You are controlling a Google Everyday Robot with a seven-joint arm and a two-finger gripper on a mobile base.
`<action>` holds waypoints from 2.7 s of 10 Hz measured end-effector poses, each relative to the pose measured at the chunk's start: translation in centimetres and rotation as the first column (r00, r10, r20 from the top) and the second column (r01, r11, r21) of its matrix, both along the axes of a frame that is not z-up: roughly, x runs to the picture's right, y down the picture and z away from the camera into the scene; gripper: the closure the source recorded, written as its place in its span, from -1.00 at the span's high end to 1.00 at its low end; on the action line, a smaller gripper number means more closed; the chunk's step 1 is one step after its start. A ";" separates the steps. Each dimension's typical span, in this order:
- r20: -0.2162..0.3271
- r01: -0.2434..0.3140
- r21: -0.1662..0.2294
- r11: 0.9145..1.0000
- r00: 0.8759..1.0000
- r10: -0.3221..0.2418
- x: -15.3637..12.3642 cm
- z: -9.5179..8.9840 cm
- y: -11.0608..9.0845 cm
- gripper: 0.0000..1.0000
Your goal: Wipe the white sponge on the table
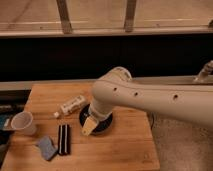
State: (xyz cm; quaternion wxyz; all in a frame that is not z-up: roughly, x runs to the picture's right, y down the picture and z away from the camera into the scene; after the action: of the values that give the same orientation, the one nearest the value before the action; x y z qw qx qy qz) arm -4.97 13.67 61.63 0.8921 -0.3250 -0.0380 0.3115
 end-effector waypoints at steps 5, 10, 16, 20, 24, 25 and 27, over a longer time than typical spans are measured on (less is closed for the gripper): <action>0.000 0.000 0.000 1.000 1.000 0.000 0.0 0.0 0.0 0.60; 0.000 0.000 0.000 1.000 1.000 0.000 0.0 0.0 0.0 0.60; 0.000 0.000 0.000 1.000 1.000 0.000 0.0 0.0 0.0 0.60; 0.006 0.007 0.000 1.000 1.000 -0.007 -0.1 -0.2 -0.1 0.60; 0.102 0.123 -0.004 0.992 0.987 -0.122 -6.0 -1.2 0.0 0.60; 0.128 0.161 -0.003 0.987 0.979 -0.159 -8.6 -1.3 0.2 0.60; 0.177 0.251 0.010 0.968 0.952 -0.249 -14.5 -1.3 0.8 0.60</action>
State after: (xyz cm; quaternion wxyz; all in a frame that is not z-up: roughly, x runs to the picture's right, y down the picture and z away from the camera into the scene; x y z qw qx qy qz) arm -19.47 14.46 60.32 0.9155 -0.3590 -0.0737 0.1661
